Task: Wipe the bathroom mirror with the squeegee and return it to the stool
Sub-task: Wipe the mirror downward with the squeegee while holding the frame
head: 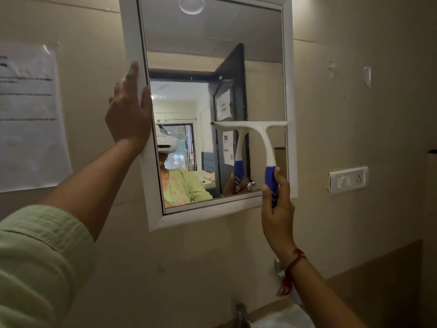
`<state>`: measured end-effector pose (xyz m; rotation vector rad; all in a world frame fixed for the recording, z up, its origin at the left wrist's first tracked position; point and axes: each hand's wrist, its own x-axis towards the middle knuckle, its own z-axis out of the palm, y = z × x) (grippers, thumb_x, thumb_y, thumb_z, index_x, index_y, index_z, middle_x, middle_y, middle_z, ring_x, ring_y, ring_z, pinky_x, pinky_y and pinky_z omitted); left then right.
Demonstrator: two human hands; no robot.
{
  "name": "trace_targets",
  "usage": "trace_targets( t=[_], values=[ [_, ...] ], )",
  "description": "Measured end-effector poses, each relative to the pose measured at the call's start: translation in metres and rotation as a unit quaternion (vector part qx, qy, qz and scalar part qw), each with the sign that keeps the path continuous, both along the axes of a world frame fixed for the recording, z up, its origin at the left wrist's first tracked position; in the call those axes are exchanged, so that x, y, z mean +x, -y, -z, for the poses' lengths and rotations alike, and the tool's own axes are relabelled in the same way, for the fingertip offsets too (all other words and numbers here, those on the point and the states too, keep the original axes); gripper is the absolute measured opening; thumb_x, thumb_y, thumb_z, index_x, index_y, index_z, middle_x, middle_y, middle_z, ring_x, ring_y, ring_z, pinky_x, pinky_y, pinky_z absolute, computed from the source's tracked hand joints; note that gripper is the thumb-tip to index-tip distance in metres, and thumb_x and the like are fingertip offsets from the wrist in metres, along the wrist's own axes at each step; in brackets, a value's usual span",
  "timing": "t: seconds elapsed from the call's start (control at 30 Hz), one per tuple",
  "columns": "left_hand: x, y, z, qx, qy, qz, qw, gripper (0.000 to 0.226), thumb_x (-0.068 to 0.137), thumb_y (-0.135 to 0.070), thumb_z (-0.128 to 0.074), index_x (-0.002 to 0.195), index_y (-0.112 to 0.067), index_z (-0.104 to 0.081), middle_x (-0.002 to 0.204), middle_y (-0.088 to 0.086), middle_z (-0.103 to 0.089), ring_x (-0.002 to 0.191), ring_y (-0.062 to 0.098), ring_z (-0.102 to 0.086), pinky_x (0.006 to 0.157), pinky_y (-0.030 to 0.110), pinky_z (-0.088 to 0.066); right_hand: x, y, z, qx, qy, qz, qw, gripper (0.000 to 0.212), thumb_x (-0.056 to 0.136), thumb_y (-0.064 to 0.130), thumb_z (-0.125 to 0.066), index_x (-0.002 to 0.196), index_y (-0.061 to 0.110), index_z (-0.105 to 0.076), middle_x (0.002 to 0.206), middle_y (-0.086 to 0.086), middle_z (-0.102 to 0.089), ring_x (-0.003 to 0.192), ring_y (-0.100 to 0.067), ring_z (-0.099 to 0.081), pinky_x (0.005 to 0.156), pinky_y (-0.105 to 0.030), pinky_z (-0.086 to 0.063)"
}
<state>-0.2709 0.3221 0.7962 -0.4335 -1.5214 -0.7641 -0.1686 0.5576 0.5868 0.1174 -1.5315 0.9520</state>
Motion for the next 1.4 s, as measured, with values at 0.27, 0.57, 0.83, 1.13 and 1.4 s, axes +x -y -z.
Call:
trace_targets(
  t=[0.27,0.57,0.83,1.13,1.4],
  values=[
    [-0.001,0.000,0.001,0.004,0.000,0.008,1.000,0.049,0.097,-0.039,-0.035,0.144,-0.028,-0.030,0.133,0.011,-0.051,0.111,0.034,-0.054,0.083,0.042,-0.046,0.006,-0.003,0.060,0.000,0.044,0.024,0.999,0.049,0.094,0.014,-0.044,0.131,0.039,-0.024,0.108,-0.006,-0.057,0.069,-0.008,-0.057,0.061,-0.019,-0.051],
    [0.000,0.000,0.001,0.005,0.005,0.002,1.000,0.049,0.097,-0.040,-0.034,0.144,-0.030,-0.028,0.131,0.012,-0.052,0.110,0.034,-0.054,0.084,0.042,-0.046,0.003,-0.005,0.032,-0.010,0.022,-0.005,1.000,0.045,0.091,0.037,-0.040,0.133,0.047,-0.025,0.111,-0.004,-0.058,0.075,-0.003,-0.057,0.065,-0.017,-0.053],
    [-0.001,0.000,0.001,0.006,0.009,0.005,1.000,0.049,0.097,-0.040,-0.034,0.145,-0.030,-0.027,0.134,0.011,-0.050,0.114,0.033,-0.052,0.087,0.042,-0.045,0.007,0.000,0.060,-0.011,0.028,-0.011,0.999,0.047,0.093,0.023,-0.043,0.127,0.053,-0.029,0.093,-0.003,-0.057,0.063,-0.003,-0.055,0.054,-0.008,-0.046],
    [0.001,0.000,0.002,0.009,0.012,0.015,1.000,0.050,0.095,-0.039,-0.036,0.144,-0.032,-0.028,0.131,0.011,-0.052,0.112,0.034,-0.053,0.086,0.042,-0.045,0.006,-0.001,0.061,0.003,0.032,-0.012,0.999,0.048,0.091,0.030,-0.041,0.133,0.046,-0.023,0.096,0.007,-0.054,0.066,-0.001,-0.056,0.055,-0.008,-0.048],
    [-0.002,0.000,0.001,0.011,0.006,0.014,1.000,0.051,0.095,-0.040,-0.035,0.144,-0.032,-0.028,0.132,0.010,-0.052,0.112,0.032,-0.053,0.086,0.041,-0.045,0.011,-0.004,0.064,0.005,0.033,-0.006,0.999,0.047,0.093,0.024,-0.042,0.132,0.042,-0.027,0.087,0.009,-0.053,0.064,-0.003,-0.056,0.052,-0.007,-0.045]
  ],
)
